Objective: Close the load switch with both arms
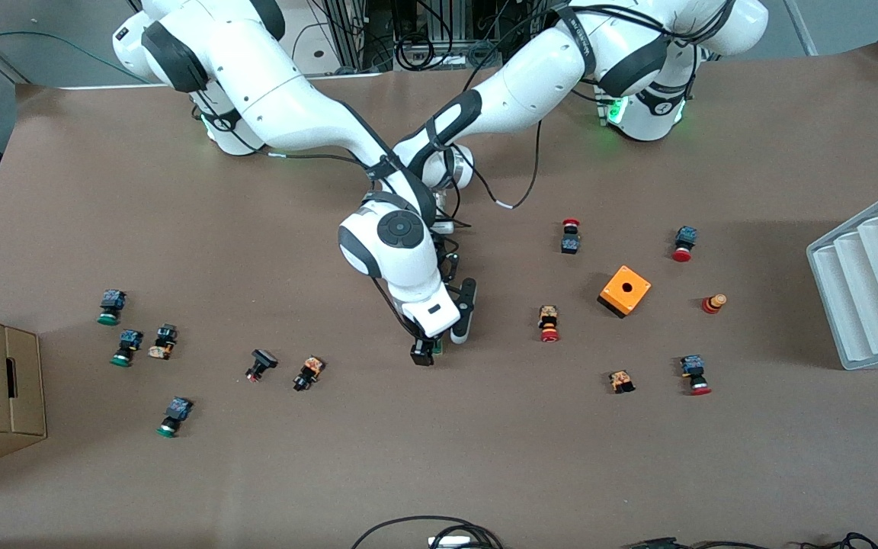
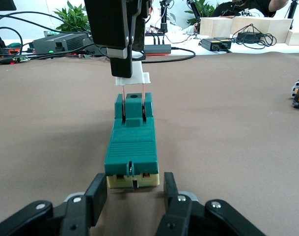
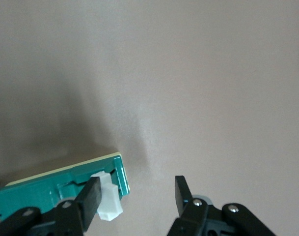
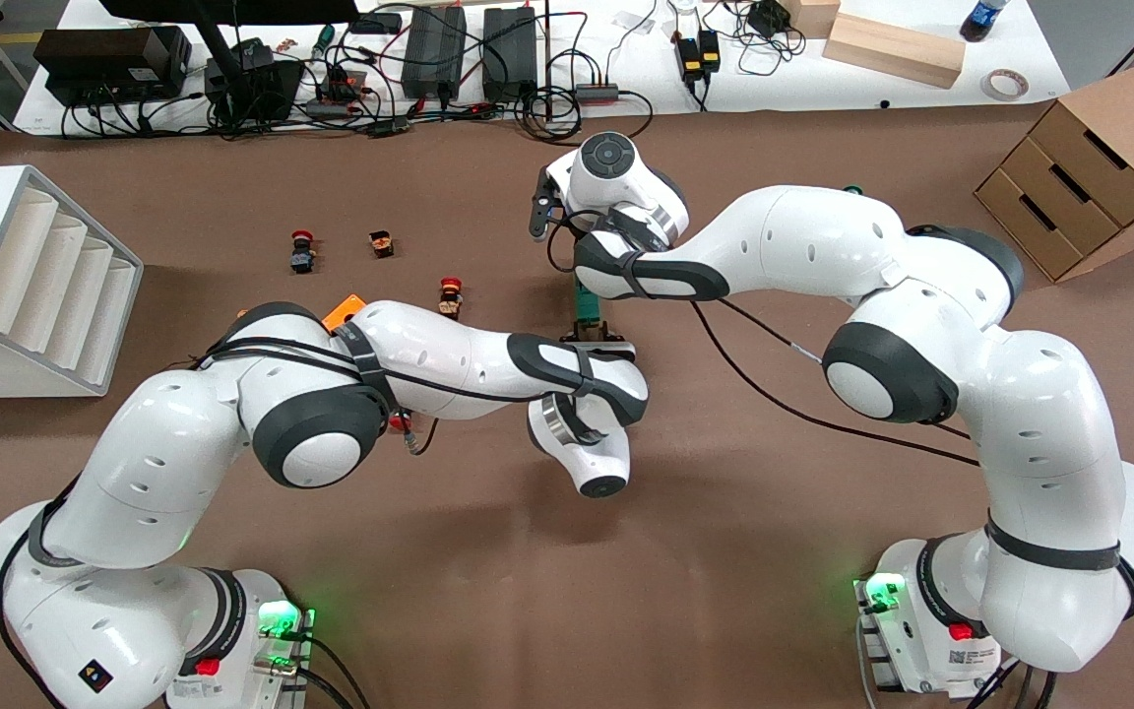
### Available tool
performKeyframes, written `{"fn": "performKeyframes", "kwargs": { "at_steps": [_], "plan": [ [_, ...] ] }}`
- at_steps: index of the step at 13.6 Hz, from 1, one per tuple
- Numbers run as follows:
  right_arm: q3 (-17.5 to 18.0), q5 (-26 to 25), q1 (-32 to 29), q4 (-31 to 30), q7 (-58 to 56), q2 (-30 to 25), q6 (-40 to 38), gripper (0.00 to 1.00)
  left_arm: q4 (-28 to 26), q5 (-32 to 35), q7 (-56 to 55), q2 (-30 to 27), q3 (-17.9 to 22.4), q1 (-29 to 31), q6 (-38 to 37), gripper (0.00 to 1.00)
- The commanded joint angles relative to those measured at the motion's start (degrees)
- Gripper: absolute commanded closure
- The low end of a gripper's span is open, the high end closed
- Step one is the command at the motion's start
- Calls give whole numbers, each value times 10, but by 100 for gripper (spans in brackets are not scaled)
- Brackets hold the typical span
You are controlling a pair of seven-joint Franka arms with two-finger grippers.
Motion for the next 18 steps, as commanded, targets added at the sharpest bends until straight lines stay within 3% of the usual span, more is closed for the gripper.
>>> {"fn": "performKeyframes", "kwargs": {
  "at_steps": [1, 18],
  "plan": [
    [-4, 8, -7, 36, -9, 32, 16, 31, 7, 9, -9, 8, 9, -6, 1, 47],
    [-9, 8, -8, 56, -10, 57, 23, 31, 7, 9, -9, 8, 9, -6, 1, 47]
  ]
}}
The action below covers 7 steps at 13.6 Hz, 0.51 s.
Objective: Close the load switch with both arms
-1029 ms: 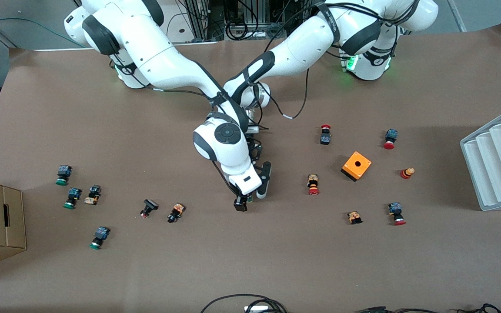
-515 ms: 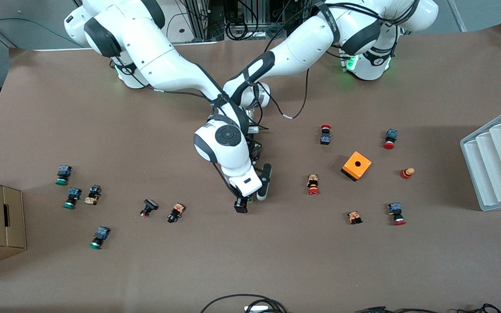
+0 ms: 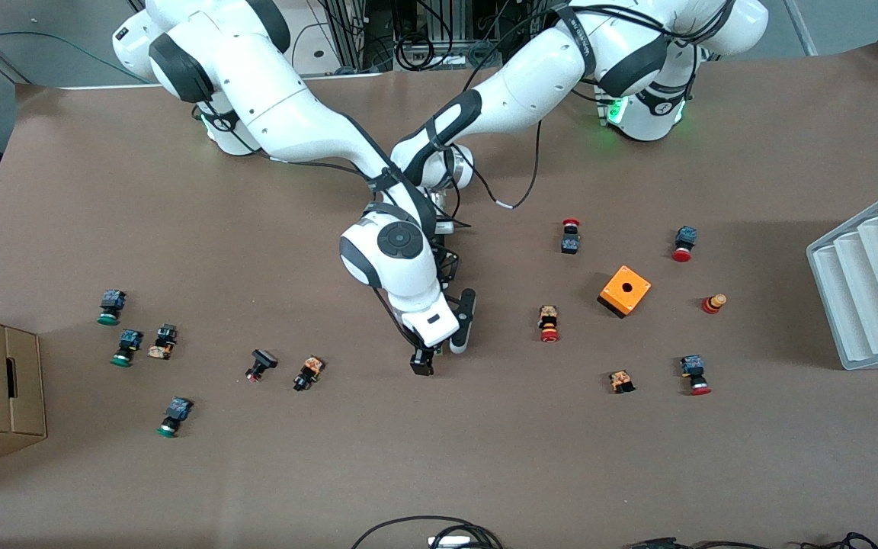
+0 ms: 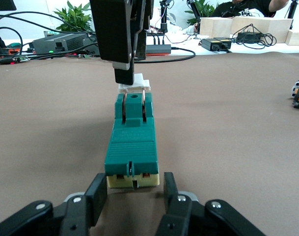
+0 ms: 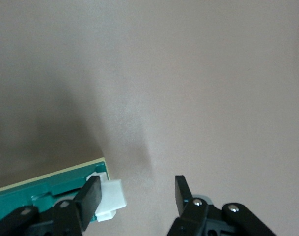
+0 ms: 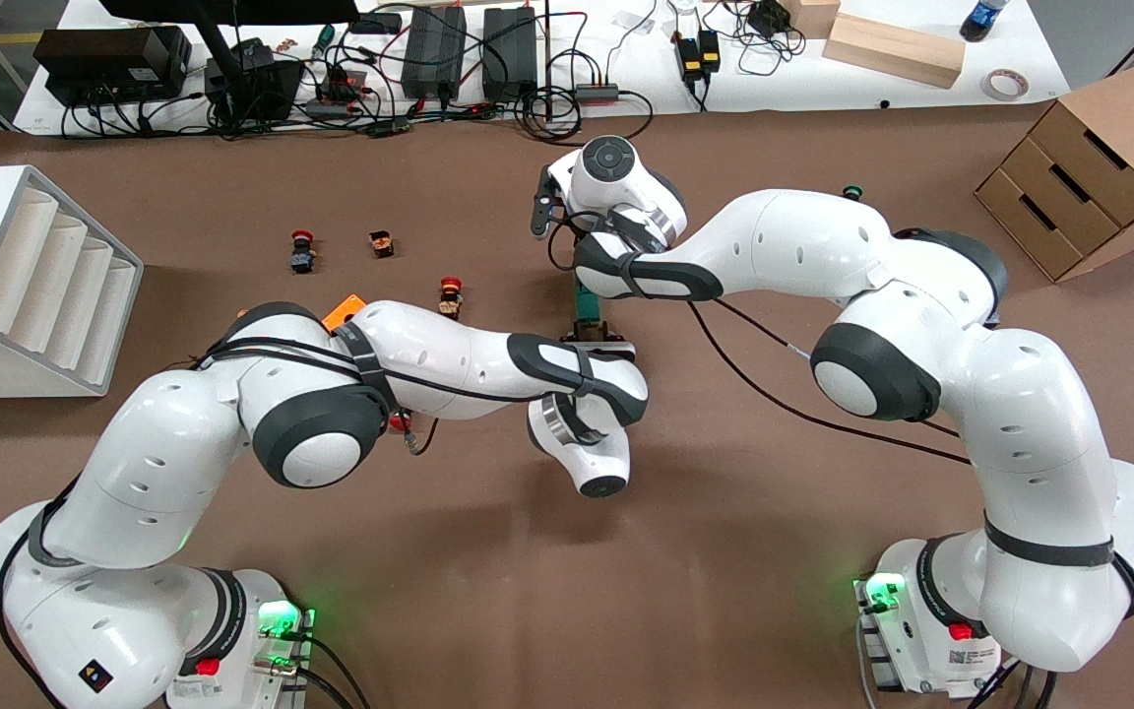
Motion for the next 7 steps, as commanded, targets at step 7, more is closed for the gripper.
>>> {"fn": "performKeyframes", "kwargs": {
  "at_steps": [7],
  "plan": [
    [-2, 8, -6, 27, -10, 31, 20, 31, 7, 9, -9, 8, 9, -6, 1, 47]
  ]
}}
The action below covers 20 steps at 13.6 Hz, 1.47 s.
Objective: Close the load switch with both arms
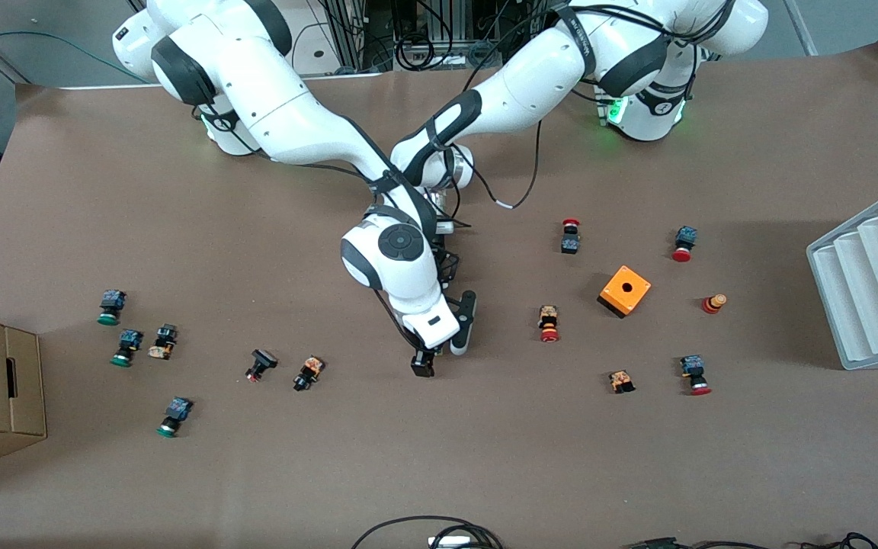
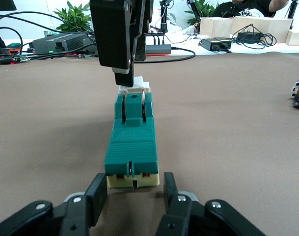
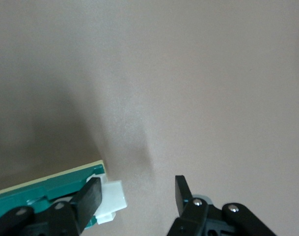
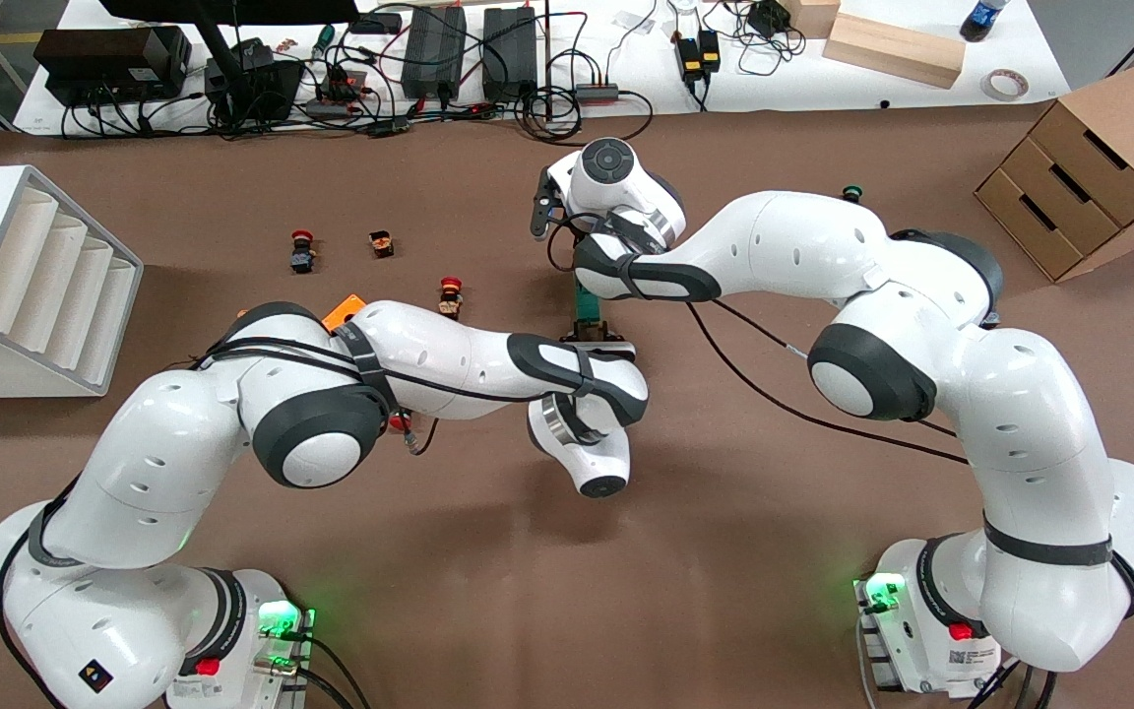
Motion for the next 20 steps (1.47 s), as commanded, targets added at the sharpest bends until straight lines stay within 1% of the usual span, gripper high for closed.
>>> {"fn": "performKeyframes", "kwargs": {
  "at_steps": [1, 9, 10, 11, 12, 13, 15, 18, 20],
  "plan": [
    [-1, 8, -6, 21, -10, 25, 17, 31, 7, 9, -9, 8, 9, -6, 1, 47],
    [-8, 9, -6, 20, -10, 20, 23, 31, 7, 9, -9, 8, 9, -6, 1, 47],
    [-8, 12, -6, 20, -8, 17, 21, 29, 7, 9, -9, 8, 9, -6, 1, 47],
    [-8, 21, -6, 20, -7, 15, 21, 22, 7, 9, -9, 7, 9, -6, 1, 47],
    [-8, 37, -5, 20, -7, 12, 19, 6, 7, 9, -9, 8, 9, -6, 1, 47],
    [-8, 55, -5, 18, -8, 7, 18, 0, 7, 9, -9, 8, 9, -6, 1, 47],
    [-8, 63, -5, 12, -6, -6, 16, 0, 7, 9, -9, 7, 9, -6, 1, 47],
    [-8, 82, -5, 12, -6, -29, -21, 0, 8, 9, -8, 7, 9, -6, 1, 47],
    [-8, 85, -6, 12, -6, -49, -45, 0, 7, 9, -8, 7, 9, -6, 1, 47]
  ]
}}
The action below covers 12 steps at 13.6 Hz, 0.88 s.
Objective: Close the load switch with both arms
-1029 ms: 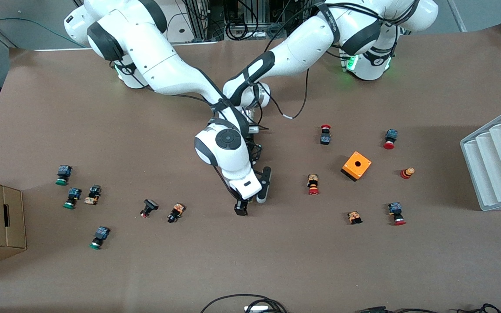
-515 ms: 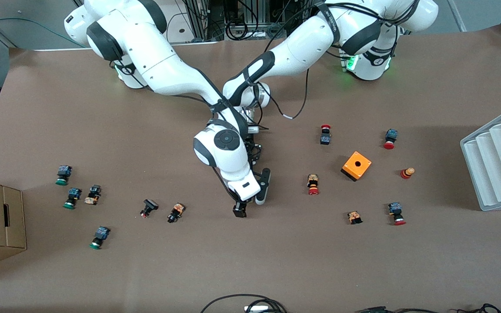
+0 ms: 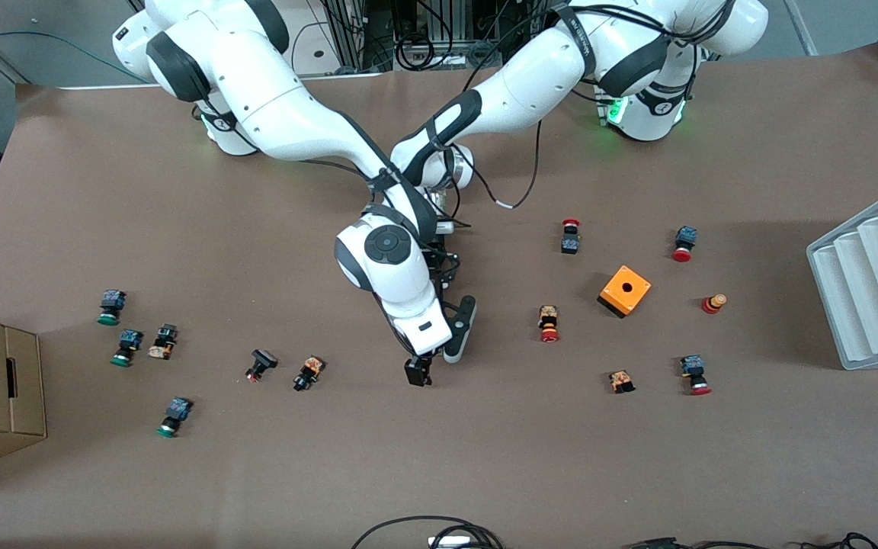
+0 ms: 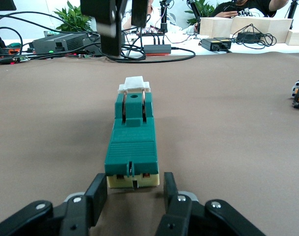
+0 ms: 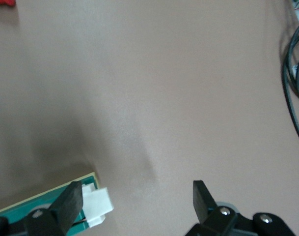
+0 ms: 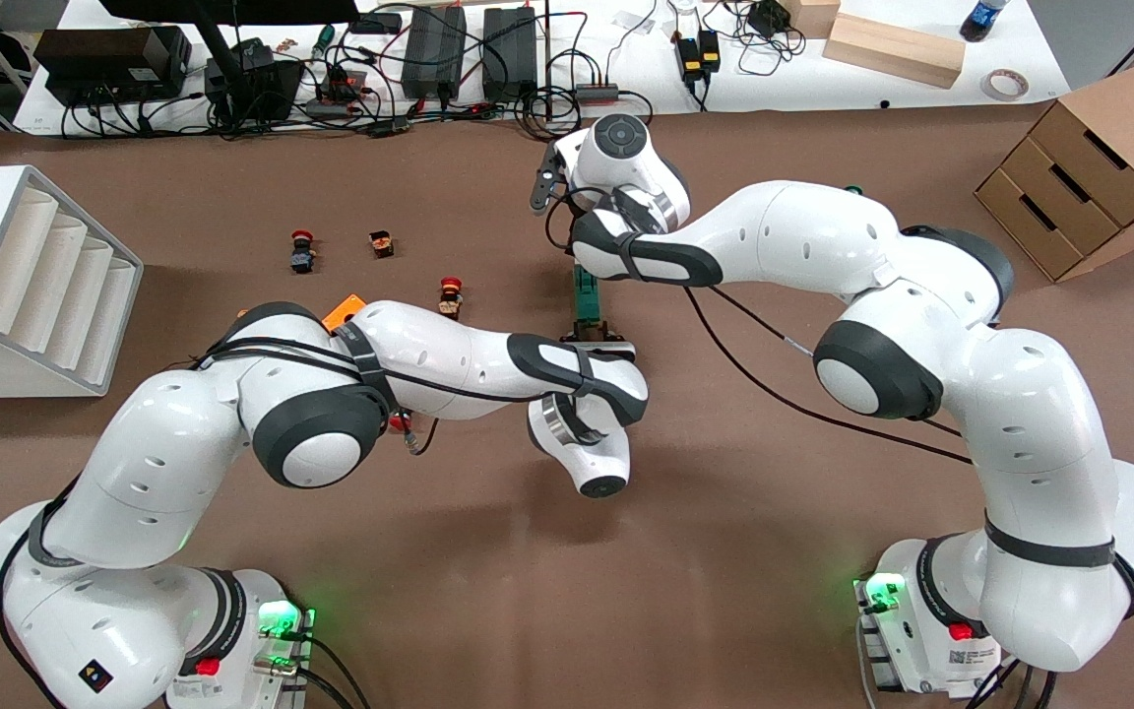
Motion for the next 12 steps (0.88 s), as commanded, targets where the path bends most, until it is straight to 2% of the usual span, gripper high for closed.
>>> {"fn": "performKeyframes", "kwargs": {
  "at_steps": [1, 3, 6, 12],
  "plan": [
    [3, 14, -5, -2, -3, -36, -45, 0, 8, 9, -8, 7, 9, -6, 1, 47],
    [1, 15, -6, -1, -2, -51, -64, 0, 7, 9, -8, 7, 9, -6, 1, 47],
    [0, 50, -15, -1, 5, -76, -98, 0, 7, 9, -8, 7, 9, -6, 1, 47],
    [-38, 75, -21, -1, 59, -130, -148, 0, 7, 9, -9, 7, 9, -6, 1, 47]
  ]
}}
